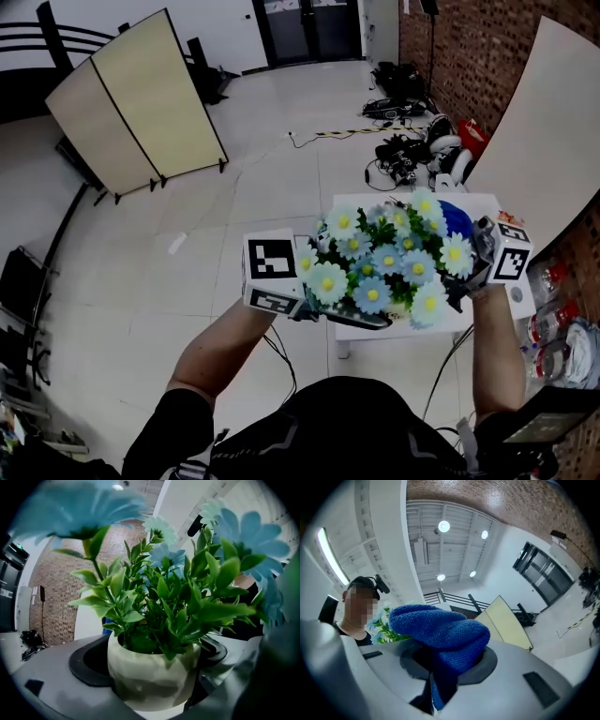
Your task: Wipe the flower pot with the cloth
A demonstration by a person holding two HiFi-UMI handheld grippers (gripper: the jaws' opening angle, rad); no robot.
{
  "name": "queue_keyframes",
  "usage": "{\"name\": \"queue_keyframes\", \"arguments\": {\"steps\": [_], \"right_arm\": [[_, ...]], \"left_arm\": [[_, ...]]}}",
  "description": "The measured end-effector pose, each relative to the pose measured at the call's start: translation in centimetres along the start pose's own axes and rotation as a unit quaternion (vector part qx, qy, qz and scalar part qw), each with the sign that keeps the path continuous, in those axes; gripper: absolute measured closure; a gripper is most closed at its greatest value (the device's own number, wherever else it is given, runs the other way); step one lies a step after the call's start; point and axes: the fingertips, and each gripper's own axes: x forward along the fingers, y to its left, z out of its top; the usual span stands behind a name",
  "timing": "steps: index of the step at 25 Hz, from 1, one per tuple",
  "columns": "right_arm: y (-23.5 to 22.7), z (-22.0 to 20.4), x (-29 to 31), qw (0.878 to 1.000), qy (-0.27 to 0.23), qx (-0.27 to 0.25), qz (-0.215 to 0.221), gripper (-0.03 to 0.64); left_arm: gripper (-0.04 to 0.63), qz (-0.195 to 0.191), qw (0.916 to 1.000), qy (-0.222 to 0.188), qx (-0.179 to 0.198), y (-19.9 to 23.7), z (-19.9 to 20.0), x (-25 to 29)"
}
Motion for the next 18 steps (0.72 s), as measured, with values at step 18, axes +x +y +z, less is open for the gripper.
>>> {"name": "queue_keyframes", "arguments": {"steps": [18], "right_arm": [[5.0, -0.2, -1.5, 0.990, -0.048, 0.052, 0.123, 0.528]], "left_arm": [[0.061, -0.004, 0.9999, -0.010, -0.003, 0.8, 0.4, -2.0]]}}
